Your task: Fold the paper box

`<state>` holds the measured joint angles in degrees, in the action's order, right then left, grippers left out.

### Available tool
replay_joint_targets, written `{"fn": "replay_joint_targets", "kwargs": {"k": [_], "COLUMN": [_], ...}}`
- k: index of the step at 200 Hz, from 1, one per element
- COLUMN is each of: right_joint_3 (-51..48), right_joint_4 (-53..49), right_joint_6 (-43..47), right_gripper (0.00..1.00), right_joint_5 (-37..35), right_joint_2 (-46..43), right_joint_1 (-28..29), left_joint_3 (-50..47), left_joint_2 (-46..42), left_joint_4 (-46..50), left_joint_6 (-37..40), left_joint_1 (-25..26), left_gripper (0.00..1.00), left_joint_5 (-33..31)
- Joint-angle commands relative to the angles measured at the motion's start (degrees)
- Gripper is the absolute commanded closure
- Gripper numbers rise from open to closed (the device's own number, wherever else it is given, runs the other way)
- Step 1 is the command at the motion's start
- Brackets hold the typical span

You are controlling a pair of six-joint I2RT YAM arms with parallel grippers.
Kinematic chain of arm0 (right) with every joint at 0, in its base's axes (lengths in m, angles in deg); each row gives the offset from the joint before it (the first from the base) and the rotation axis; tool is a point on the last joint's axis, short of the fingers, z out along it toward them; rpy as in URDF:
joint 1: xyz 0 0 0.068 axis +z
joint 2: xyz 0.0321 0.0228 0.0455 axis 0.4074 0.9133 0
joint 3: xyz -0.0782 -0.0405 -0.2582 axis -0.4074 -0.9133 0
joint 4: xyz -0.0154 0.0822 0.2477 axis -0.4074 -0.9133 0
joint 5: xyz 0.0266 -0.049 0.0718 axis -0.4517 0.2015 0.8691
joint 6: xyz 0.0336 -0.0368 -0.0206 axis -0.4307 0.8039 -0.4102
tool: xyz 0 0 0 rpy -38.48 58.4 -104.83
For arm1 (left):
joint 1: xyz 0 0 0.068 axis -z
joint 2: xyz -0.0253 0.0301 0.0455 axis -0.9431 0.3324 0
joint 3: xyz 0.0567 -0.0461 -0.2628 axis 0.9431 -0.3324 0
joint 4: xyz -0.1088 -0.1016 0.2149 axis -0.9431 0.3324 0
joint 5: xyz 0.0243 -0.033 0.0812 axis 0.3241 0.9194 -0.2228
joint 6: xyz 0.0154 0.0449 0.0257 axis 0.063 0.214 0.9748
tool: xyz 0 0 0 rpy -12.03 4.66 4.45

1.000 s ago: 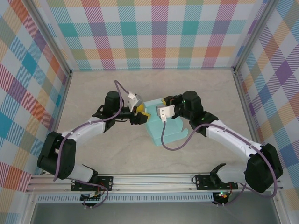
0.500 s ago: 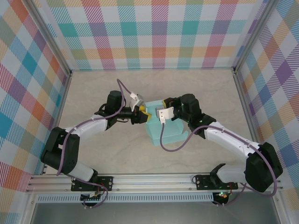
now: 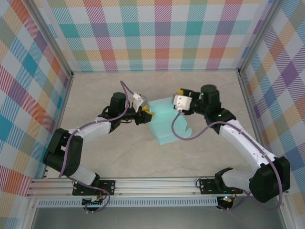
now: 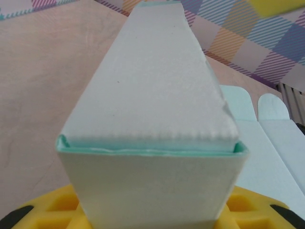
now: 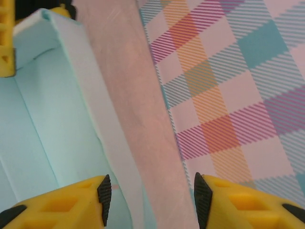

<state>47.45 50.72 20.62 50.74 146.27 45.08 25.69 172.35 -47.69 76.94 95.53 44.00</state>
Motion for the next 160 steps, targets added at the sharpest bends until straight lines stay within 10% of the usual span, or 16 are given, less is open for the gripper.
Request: {"fn": "replay_joint_targets", "kwargs": {"k": [1,73,122,160], "right_joint_3": [2.6,-2.1,2.1,1.9], "right_joint_4": [-6.9,1.1,-16.6,-12.8], "right_joint_6": [-17.7,-35.3,-15.3,-19.1], "right_gripper": [0.49,0.56,0.55,0.55], "right_joint_5": [19.2,32.3,37.7,39.5], "right_joint_2": [0.7,9.6,14.6,15.0], "right_joint_1": [-10.1,-27.5,-22.8,-20.3], "left_joint_3": [0.7,2.5,2.7,4.0], "left_joint_2": [-1.2,-1.5,-1.8,-1.5], "left_joint_4": [-2.7,1.8,2.4,3.4], "left_joint_6": [4.6,8.7,9.5,9.4], "left_joint_1": [0.5,0.2,0.0,0.0], "left_gripper": [0.88,0.88,0.88,0.88], "left_joint_5": [-0.1,5.9,8.7,8.9]}}
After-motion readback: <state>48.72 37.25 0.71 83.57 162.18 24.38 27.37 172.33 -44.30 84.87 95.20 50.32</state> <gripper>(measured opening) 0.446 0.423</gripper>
